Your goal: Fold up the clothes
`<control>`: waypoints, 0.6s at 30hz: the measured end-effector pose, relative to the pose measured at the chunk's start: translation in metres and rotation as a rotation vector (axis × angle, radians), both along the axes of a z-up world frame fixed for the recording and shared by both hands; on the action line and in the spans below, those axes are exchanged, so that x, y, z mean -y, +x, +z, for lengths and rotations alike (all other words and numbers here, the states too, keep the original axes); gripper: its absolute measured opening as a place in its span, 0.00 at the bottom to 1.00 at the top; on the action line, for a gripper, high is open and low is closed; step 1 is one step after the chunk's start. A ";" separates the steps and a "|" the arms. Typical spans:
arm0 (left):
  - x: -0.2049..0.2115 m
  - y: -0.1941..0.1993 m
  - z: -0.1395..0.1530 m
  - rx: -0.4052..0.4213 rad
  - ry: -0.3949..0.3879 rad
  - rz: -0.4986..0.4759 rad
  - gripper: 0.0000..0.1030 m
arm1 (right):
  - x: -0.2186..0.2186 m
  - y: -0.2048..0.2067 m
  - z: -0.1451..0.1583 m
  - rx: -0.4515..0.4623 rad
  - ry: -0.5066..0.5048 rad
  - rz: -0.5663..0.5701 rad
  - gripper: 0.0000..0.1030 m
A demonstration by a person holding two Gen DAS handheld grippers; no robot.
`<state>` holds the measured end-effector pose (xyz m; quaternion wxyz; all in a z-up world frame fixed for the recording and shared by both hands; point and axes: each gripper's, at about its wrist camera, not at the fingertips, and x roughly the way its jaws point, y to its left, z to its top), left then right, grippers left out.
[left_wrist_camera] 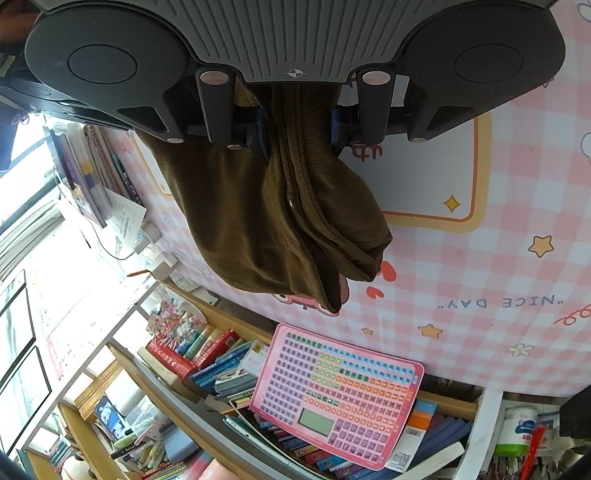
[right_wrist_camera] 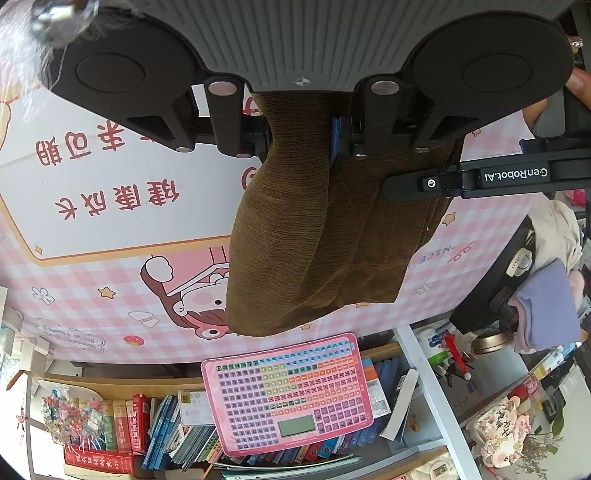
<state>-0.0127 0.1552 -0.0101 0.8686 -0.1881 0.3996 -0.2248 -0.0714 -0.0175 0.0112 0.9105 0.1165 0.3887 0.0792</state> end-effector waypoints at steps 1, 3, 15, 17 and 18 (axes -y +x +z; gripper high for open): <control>0.001 0.000 0.000 0.000 0.000 0.002 0.28 | 0.000 0.000 0.001 0.002 -0.002 0.003 0.25; 0.003 0.001 0.000 -0.004 0.002 0.007 0.28 | 0.001 0.002 0.001 0.003 -0.005 0.009 0.25; 0.033 0.021 -0.003 -0.034 0.026 0.058 0.28 | 0.035 0.029 -0.008 -0.017 0.018 0.063 0.25; 0.042 0.028 -0.002 -0.039 0.031 0.070 0.28 | 0.044 0.038 -0.009 -0.020 0.024 0.076 0.25; 0.046 0.031 -0.002 -0.042 0.033 0.075 0.28 | 0.050 0.042 -0.009 -0.020 0.027 0.082 0.25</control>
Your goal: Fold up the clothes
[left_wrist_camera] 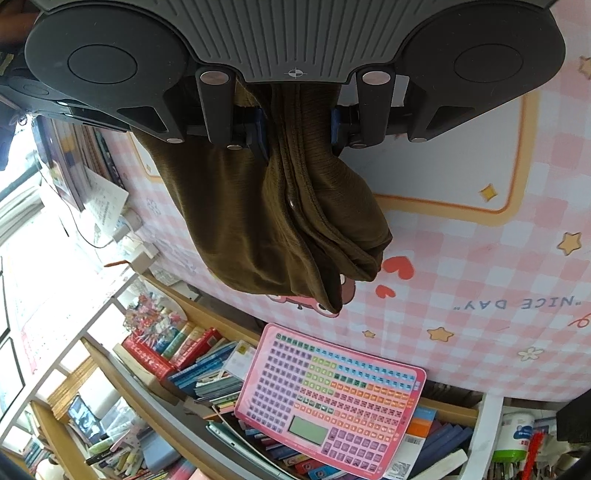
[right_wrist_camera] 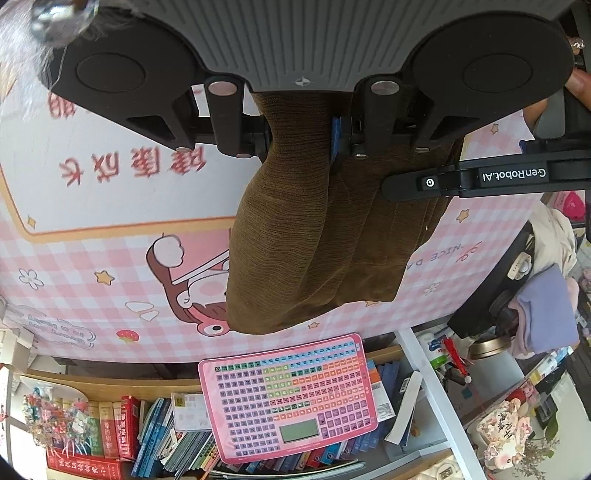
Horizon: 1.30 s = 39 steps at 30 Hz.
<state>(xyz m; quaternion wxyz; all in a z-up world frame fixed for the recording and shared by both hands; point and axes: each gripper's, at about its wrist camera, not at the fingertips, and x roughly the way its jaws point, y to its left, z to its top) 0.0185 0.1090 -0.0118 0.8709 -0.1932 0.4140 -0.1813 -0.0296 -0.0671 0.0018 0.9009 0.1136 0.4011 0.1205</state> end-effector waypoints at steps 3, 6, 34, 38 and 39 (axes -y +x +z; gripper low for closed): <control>0.011 0.015 0.001 -0.008 0.010 0.021 0.28 | 0.015 0.014 -0.003 -0.001 0.014 0.017 0.25; 0.016 0.035 0.005 -0.001 0.033 0.040 0.28 | 0.026 0.034 -0.004 0.005 0.032 0.040 0.25; -0.030 0.195 -0.036 0.021 0.065 0.207 0.37 | 0.022 0.239 -0.061 0.007 0.246 0.069 0.39; -0.036 0.196 -0.037 0.007 0.044 0.213 0.41 | 0.023 0.237 -0.060 -0.009 0.225 0.039 0.53; -0.035 0.195 -0.036 0.009 0.048 0.210 0.43 | 0.024 0.235 -0.057 -0.009 0.210 0.028 0.60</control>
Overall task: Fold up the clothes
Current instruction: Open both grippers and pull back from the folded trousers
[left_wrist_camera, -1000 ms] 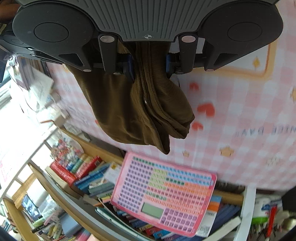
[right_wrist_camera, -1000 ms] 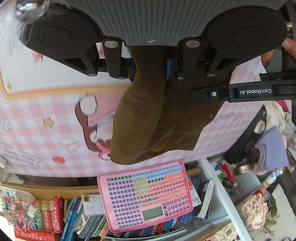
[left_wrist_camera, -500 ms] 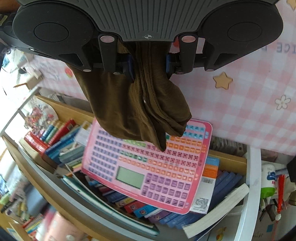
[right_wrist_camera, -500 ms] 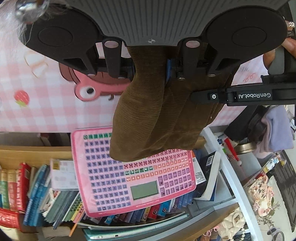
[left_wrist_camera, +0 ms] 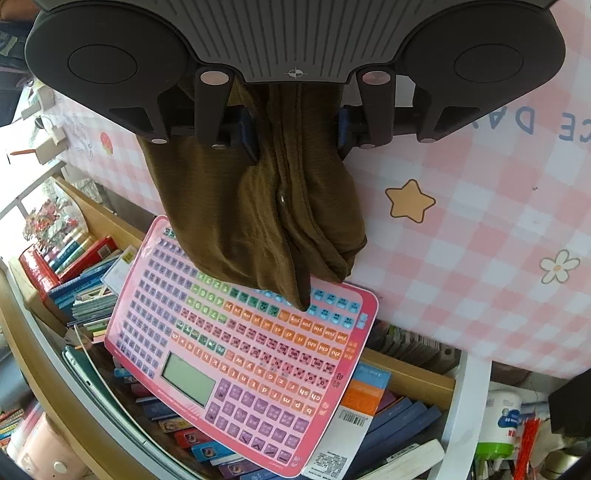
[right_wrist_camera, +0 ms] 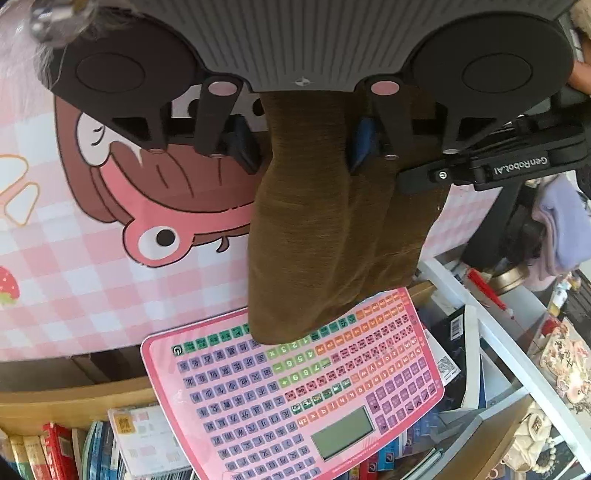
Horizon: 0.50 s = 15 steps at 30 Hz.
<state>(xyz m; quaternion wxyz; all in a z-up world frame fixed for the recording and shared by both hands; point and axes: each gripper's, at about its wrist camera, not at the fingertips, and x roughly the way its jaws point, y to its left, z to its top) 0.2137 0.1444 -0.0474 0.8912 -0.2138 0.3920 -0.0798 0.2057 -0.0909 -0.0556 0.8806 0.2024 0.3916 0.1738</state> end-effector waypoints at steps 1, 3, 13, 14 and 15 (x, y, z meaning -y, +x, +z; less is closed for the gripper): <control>0.000 -0.002 0.002 0.002 0.011 0.001 0.43 | 0.000 -0.002 0.002 -0.001 -0.015 -0.012 0.63; 0.000 -0.007 0.007 0.011 0.037 0.003 0.46 | 0.001 -0.006 0.007 -0.002 -0.046 -0.035 0.72; 0.012 -0.072 0.028 0.058 0.187 -0.008 0.51 | -0.001 -0.068 0.033 0.068 -0.240 -0.155 0.80; 0.014 -0.078 0.029 0.067 0.214 -0.014 0.57 | -0.004 -0.075 0.035 0.077 -0.257 -0.162 0.81; 0.016 -0.085 0.030 0.077 0.242 -0.019 0.63 | -0.006 -0.083 0.036 0.085 -0.271 -0.168 0.82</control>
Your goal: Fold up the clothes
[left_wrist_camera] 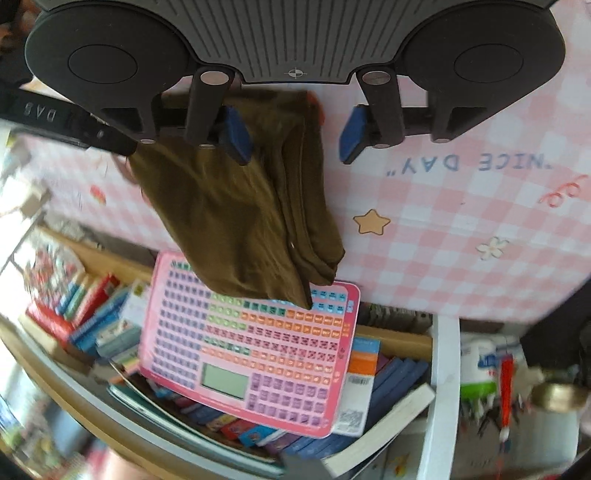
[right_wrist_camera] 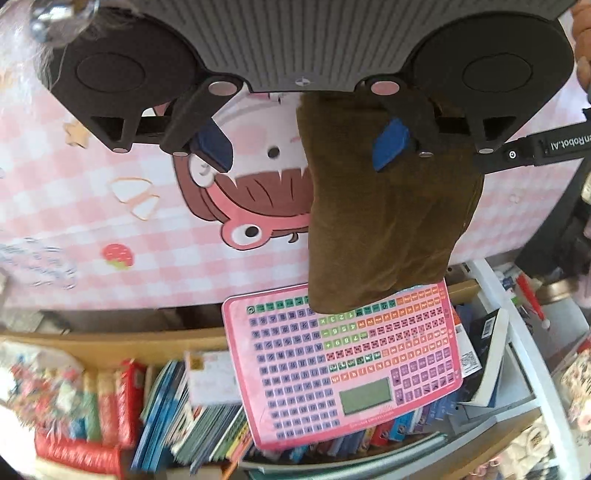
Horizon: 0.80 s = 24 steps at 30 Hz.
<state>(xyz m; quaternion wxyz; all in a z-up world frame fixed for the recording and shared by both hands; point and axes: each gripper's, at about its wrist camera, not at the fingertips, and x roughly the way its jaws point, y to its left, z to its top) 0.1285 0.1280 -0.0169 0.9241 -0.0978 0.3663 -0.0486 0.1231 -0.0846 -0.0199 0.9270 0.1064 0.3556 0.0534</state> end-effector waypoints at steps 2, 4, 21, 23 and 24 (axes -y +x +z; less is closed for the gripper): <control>0.005 -0.013 0.002 0.018 0.054 -0.011 0.74 | -0.005 -0.012 0.001 0.000 -0.023 -0.009 0.84; 0.008 -0.024 0.003 0.032 0.093 -0.019 0.77 | -0.012 -0.024 0.000 -0.004 -0.047 -0.012 0.85; 0.020 -0.093 -0.003 0.021 0.152 0.019 0.89 | -0.040 -0.103 0.000 0.027 -0.180 -0.040 0.90; 0.023 -0.098 -0.003 0.024 0.169 0.006 0.89 | -0.041 -0.103 0.000 0.020 -0.181 -0.037 0.90; 0.023 -0.099 -0.003 0.025 0.175 0.004 0.90 | -0.041 -0.103 0.000 0.020 -0.185 -0.041 0.90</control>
